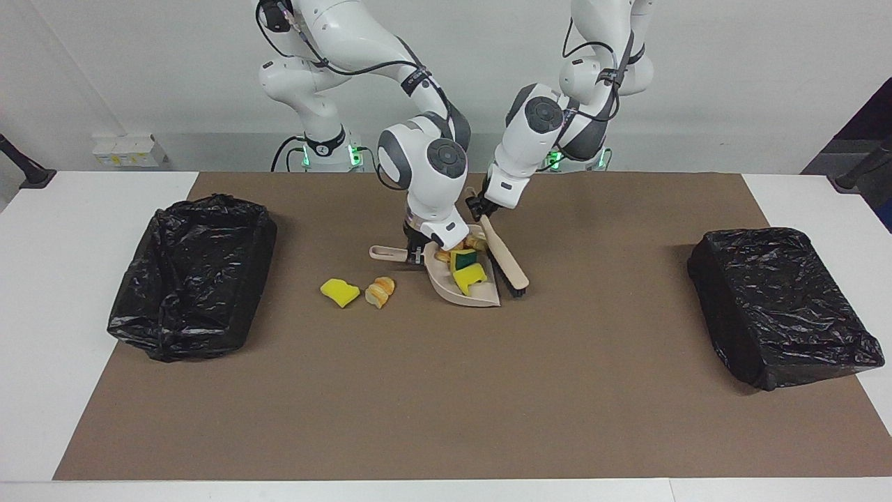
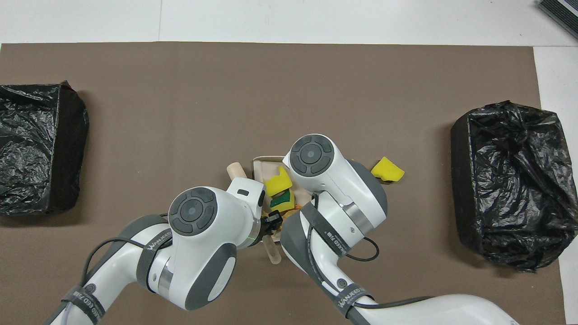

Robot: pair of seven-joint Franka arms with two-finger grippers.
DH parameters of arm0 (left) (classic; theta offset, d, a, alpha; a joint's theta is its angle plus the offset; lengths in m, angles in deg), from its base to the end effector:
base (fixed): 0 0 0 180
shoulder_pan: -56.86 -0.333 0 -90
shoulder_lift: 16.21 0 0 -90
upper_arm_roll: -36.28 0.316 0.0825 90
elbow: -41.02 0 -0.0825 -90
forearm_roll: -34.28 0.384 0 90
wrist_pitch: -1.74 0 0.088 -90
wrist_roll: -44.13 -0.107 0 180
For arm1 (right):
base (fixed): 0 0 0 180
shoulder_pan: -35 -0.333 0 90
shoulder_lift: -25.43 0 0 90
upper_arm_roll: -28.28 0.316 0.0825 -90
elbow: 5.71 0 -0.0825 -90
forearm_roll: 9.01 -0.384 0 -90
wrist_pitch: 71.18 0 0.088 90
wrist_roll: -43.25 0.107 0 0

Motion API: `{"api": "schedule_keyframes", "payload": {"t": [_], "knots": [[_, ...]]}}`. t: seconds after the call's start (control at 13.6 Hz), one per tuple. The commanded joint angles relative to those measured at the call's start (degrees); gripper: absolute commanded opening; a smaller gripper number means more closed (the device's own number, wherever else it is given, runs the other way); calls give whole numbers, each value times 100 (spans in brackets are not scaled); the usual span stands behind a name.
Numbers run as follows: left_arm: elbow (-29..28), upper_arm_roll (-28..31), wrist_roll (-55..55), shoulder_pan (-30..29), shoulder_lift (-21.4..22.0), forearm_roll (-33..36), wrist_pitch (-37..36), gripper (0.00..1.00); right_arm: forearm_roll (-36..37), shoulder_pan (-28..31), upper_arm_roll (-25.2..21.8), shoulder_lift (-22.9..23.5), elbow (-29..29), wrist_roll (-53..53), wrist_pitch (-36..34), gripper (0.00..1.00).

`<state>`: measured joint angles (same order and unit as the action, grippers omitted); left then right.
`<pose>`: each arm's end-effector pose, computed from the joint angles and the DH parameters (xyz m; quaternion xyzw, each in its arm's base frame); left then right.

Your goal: Sweep and dump trash in bin

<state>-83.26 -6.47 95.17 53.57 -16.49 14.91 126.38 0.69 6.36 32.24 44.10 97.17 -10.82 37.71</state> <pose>0.4062 -0.3505 0.3943 0.9709 0.1944 -0.0987 0.0995 0.5241 0.3175 0.3527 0.6967 0.7060 -0.1195 0.0439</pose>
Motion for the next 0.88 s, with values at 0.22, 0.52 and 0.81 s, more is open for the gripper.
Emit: {"api": "schedule_keyframes", "payload": {"t": [0.22, 0.52, 0.81], "knots": [[378, 397, -1751, -314, 598, 21, -1449, 0, 32, 86, 43, -100, 92, 231, -43, 0], [-7, 707, -2510, -278, 1099, 21, -1944, 0, -396, 314, 43, -109, 92, 135, 27, 0], [-675, 707, -2730, -77, 1722, 30, -1926, 0, -1082, 648, 52, -144, 66, -199, 185, 0]]}}
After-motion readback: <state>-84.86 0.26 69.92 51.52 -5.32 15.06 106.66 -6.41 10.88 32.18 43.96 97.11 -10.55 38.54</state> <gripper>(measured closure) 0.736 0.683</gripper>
